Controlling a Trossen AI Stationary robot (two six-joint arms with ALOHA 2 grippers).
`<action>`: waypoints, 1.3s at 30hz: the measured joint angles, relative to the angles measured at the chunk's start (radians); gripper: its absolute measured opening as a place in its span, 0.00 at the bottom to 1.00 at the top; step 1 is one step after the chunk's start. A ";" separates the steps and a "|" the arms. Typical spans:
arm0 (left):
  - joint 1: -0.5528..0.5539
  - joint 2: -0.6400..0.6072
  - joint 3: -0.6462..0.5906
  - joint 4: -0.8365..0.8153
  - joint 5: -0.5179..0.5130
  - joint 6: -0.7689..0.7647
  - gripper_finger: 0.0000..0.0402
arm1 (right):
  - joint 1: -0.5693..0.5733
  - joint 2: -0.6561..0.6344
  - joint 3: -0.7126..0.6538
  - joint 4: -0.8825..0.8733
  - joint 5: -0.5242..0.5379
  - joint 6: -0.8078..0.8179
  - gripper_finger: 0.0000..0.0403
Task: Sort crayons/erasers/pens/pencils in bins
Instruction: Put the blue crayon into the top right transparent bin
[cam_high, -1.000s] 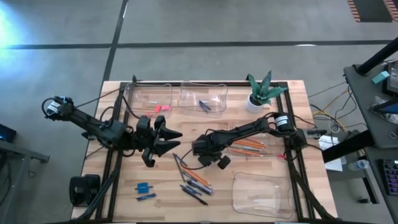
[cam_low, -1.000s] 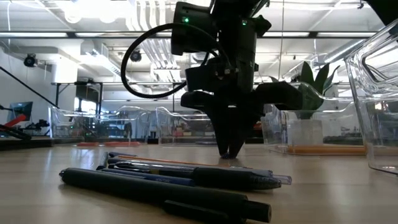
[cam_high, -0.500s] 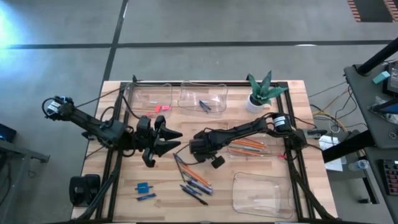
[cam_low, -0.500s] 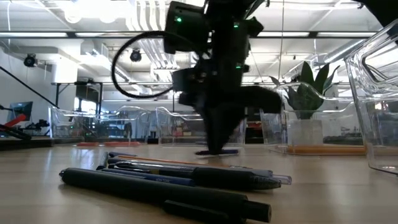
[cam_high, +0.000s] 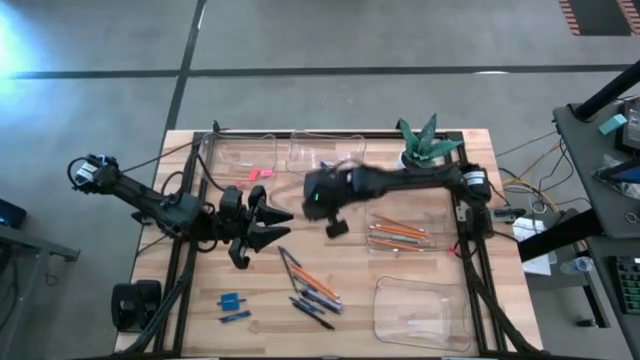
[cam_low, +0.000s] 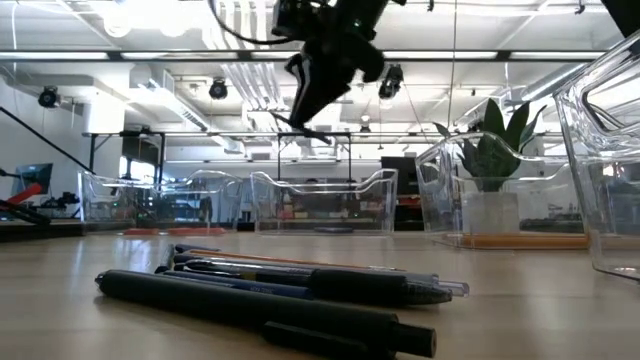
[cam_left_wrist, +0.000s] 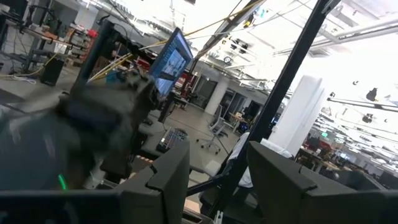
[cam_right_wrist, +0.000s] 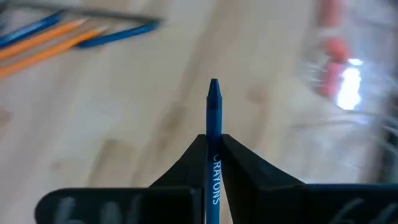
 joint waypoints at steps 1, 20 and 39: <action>0.000 0.000 0.000 0.000 0.000 0.000 0.37 | -0.024 -0.010 0.000 0.015 0.009 0.008 0.07; 0.005 -0.016 0.002 0.010 -0.002 0.133 0.37 | -0.363 0.098 -0.037 0.142 0.049 0.381 0.07; 0.010 -0.016 0.002 0.009 -0.067 0.152 0.37 | -0.365 0.127 -0.046 0.142 0.045 0.406 0.10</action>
